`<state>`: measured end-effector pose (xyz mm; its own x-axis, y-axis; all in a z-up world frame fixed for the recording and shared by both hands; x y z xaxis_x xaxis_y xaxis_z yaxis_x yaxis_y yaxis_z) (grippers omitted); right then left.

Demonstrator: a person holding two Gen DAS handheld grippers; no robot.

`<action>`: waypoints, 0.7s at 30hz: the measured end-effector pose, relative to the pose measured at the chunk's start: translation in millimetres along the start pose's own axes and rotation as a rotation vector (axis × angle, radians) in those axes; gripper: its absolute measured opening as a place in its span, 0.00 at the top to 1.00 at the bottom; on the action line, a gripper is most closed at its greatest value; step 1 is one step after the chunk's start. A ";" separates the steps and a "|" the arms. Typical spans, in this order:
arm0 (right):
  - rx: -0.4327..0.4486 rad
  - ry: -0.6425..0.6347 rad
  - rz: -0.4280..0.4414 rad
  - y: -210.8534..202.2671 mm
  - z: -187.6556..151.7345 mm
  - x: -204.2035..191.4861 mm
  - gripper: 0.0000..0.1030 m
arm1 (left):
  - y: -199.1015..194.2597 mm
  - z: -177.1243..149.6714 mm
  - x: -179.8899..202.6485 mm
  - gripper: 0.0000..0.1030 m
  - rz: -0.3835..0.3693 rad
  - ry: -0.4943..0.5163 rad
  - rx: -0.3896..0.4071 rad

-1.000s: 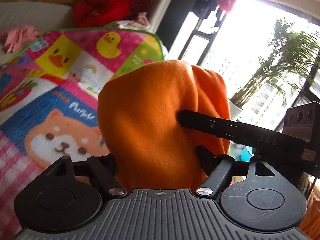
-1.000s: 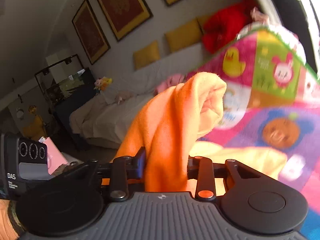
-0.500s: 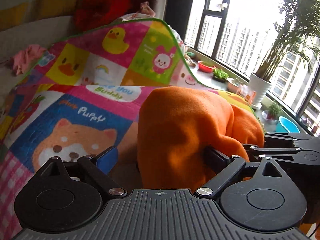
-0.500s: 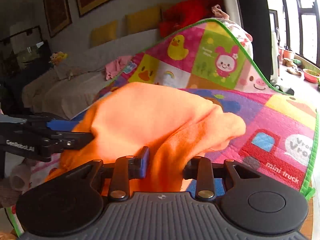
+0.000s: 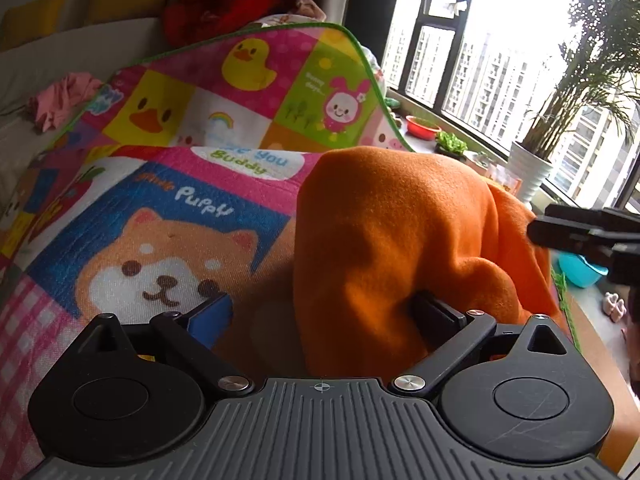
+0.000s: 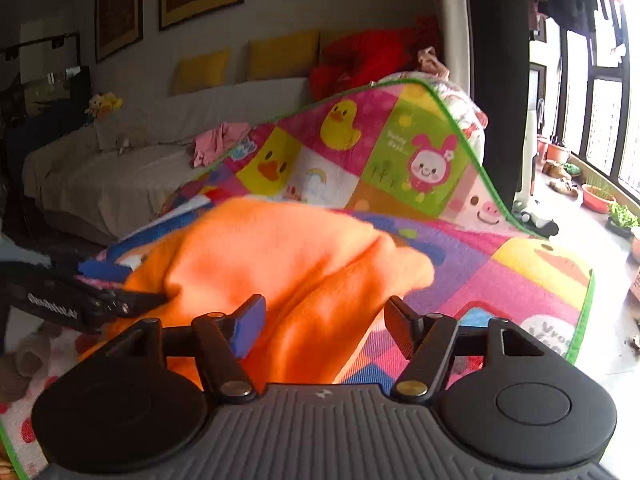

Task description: Fold clothes

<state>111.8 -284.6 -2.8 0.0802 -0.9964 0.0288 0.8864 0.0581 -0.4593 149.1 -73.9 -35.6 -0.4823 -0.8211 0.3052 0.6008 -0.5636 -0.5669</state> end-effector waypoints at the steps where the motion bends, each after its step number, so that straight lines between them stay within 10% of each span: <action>1: 0.030 0.021 0.001 -6.0 5.6 3.0 0.31 | 1.8 -1.5 0.4 0.02 -0.008 -0.005 -0.005; 21: -0.153 -0.030 0.065 38.2 -52.1 -43.3 0.22 | -6.0 -4.6 -13.9 0.00 -0.104 -0.177 0.043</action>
<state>118.4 -242.5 -67.9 0.1507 -0.9884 0.0206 0.7991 0.1095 -0.5911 149.2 -58.6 -39.9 -0.4261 -0.7589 0.4924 0.5821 -0.6467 -0.4929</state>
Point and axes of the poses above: each gripper's, at about its wrist camera, not at the fingertips, and y roughly the way its jaws point, x to its right, z to its top, the point moved 8 cm from there along y, roughly the way its jaws point, and after that the axes turned 12 degrees about -z, right-handed, at the moved point
